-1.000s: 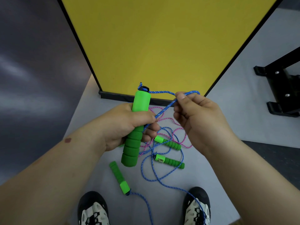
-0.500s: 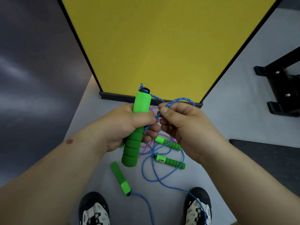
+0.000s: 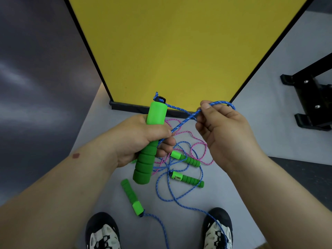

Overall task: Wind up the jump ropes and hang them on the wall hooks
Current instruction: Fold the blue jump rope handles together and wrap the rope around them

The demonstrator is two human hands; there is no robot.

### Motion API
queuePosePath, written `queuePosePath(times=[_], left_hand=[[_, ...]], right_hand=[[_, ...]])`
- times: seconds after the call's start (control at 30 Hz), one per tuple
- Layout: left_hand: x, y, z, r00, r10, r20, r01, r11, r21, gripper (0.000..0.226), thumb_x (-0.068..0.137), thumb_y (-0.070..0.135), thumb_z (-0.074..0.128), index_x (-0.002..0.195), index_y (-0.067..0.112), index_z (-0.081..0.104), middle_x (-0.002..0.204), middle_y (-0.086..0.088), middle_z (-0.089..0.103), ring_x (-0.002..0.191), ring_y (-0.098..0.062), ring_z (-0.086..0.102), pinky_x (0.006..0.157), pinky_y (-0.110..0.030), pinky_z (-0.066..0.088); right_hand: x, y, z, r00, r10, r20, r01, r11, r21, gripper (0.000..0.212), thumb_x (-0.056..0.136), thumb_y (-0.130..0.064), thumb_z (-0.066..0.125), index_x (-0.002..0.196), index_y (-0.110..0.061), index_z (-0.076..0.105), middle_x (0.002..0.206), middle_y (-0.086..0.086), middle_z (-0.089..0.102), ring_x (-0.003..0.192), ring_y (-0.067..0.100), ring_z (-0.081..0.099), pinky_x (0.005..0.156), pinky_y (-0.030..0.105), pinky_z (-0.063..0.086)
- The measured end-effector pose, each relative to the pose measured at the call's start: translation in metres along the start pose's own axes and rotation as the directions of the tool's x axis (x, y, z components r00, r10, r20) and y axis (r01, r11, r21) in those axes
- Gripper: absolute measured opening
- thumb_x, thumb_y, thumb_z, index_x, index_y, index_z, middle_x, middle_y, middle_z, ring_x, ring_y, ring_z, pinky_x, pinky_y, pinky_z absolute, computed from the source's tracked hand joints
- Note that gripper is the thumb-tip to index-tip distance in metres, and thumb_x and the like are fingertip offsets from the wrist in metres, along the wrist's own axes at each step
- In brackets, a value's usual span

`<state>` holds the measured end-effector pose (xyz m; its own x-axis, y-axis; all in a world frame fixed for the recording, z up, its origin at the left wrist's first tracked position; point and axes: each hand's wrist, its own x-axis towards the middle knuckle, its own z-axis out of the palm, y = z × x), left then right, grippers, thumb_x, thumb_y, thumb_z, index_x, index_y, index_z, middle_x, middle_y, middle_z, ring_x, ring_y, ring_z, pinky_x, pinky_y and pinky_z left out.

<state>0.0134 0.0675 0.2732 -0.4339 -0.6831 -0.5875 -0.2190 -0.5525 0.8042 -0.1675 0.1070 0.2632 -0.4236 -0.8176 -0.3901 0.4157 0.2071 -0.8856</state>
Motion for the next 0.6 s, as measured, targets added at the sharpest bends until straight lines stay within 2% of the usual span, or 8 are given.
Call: queuePosePath(times=[0.07, 0.17, 0.27, 0.4, 0.6], left_hand=[[0.000, 0.000, 0.000, 1.000, -0.005, -0.013, 0.005, 1.000, -0.003, 0.003, 0.094, 0.006, 0.062, 0.096, 0.006, 0.064, 0.073, -0.009, 0.073, 0.063, -0.017, 0.069, 0.058, -0.026, 0.058], [0.001, 0.000, 0.001, 1.000, -0.005, -0.018, 0.005, 1.000, -0.013, 0.003, 0.094, 0.005, 0.063, 0.094, 0.005, 0.065, 0.073, -0.009, 0.073, 0.063, -0.017, 0.069, 0.058, -0.025, 0.058], [0.001, 0.000, 0.002, 1.000, 0.005, 0.008, -0.005, 1.000, 0.005, 0.008, 0.094, 0.005, 0.061, 0.090, 0.003, 0.068, 0.073, -0.009, 0.073, 0.064, -0.017, 0.069, 0.060, -0.026, 0.057], [0.001, 0.000, 0.001, 1.000, 0.000, 0.015, 0.000, 1.000, 0.000, 0.007, 0.094, 0.007, 0.063, 0.092, 0.004, 0.068, 0.077, -0.010, 0.074, 0.067, -0.017, 0.070, 0.060, -0.026, 0.058], [0.000, 0.002, 0.000, 1.000, -0.005, 0.010, 0.005, 0.999, -0.043, 0.005, 0.094, 0.005, 0.063, 0.099, 0.005, 0.062, 0.077, -0.010, 0.074, 0.066, -0.018, 0.071, 0.059, -0.026, 0.059]], right_hand=[[-0.002, 0.001, 0.001, 0.998, 0.041, 0.051, -0.040, 0.999, -0.026, 0.013, 0.095, -0.016, 0.068, 0.097, -0.003, 0.068, 0.074, 0.008, 0.061, 0.066, 0.015, 0.058, 0.068, 0.026, 0.053], [-0.009, 0.005, 0.005, 0.975, 0.116, 0.191, -0.099, 0.991, -0.093, 0.008, 0.094, -0.013, 0.067, 0.089, -0.008, 0.070, 0.074, 0.006, 0.063, 0.066, 0.014, 0.059, 0.069, 0.027, 0.053], [-0.017, 0.011, 0.010, 0.948, 0.153, 0.280, -0.109, 0.980, -0.167, 0.010, 0.094, -0.011, 0.066, 0.088, -0.008, 0.073, 0.071, 0.004, 0.064, 0.065, 0.012, 0.060, 0.065, 0.023, 0.053], [-0.017, 0.014, 0.010, 0.960, 0.118, 0.252, -0.073, 0.980, -0.184, 0.010, 0.095, -0.009, 0.065, 0.089, -0.006, 0.073, 0.075, 0.003, 0.068, 0.066, 0.012, 0.060, 0.065, 0.022, 0.053], [-0.010, 0.010, 0.007, 0.994, 0.027, 0.109, -0.015, 0.994, -0.109, 0.011, 0.095, -0.011, 0.067, 0.087, -0.006, 0.072, 0.081, 0.002, 0.067, 0.072, 0.014, 0.059, 0.073, 0.028, 0.053]])
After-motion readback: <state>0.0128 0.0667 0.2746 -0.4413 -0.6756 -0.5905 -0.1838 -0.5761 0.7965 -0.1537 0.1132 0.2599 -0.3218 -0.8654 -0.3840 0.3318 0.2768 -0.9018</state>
